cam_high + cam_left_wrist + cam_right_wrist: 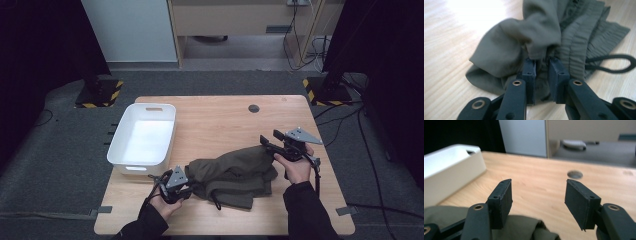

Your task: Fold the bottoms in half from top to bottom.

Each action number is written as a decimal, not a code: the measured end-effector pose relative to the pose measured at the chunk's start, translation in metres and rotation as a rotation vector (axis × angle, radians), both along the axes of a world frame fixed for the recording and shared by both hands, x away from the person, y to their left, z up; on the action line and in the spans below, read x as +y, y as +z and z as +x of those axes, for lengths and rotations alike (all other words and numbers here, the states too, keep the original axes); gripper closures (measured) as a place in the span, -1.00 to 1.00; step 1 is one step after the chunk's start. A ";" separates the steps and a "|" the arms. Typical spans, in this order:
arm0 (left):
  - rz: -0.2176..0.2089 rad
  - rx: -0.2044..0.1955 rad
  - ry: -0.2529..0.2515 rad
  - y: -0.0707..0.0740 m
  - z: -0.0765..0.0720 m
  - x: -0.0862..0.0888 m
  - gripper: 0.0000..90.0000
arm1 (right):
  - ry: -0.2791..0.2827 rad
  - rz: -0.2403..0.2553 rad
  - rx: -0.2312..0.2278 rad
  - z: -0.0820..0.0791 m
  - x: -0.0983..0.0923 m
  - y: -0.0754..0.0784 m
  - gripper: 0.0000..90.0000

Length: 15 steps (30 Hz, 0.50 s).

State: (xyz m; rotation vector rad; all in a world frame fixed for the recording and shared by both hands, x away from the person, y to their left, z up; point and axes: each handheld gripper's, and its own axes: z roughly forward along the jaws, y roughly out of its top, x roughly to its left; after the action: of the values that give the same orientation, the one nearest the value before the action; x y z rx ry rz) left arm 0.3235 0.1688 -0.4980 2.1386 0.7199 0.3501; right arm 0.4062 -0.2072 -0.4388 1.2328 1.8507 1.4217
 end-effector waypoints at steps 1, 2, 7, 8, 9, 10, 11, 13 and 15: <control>0.004 0.003 -0.001 -0.001 -0.001 0.000 0.69 | -0.003 -0.015 0.022 0.000 0.001 -0.002 -0.14; 0.004 0.007 -0.004 -0.001 -0.001 0.000 0.68 | -0.003 -0.032 0.043 -0.001 0.002 -0.004 -0.13; -0.047 0.004 0.019 0.006 -0.001 0.004 0.59 | 0.042 -0.053 0.071 -0.013 -0.001 -0.014 -0.12; -0.083 -0.011 0.053 0.014 0.002 0.008 0.53 | 0.057 -0.061 0.084 -0.020 -0.004 -0.020 -0.12; -0.105 -0.021 0.073 0.018 0.005 0.010 0.49 | 0.062 -0.068 0.085 -0.022 -0.006 -0.023 -0.12; -0.129 -0.030 0.097 0.023 0.008 0.012 0.45 | 0.066 -0.064 0.093 -0.026 -0.007 -0.027 -0.12; -0.148 -0.036 0.119 0.027 0.010 0.014 0.41 | 0.066 -0.064 0.095 -0.029 -0.009 -0.030 -0.13; -0.194 -0.050 0.159 0.036 0.016 0.017 0.31 | 0.072 -0.061 0.101 -0.034 -0.012 -0.038 -0.14; -0.227 -0.059 0.201 0.043 0.023 0.018 0.24 | 0.077 -0.063 0.118 -0.037 -0.014 -0.044 -0.15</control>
State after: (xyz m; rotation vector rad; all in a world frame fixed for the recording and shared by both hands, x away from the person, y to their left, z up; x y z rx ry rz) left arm 0.3462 0.1864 -0.4550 1.8409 0.8996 0.4160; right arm 0.3691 -0.2208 -0.4830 1.2511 2.0262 1.3455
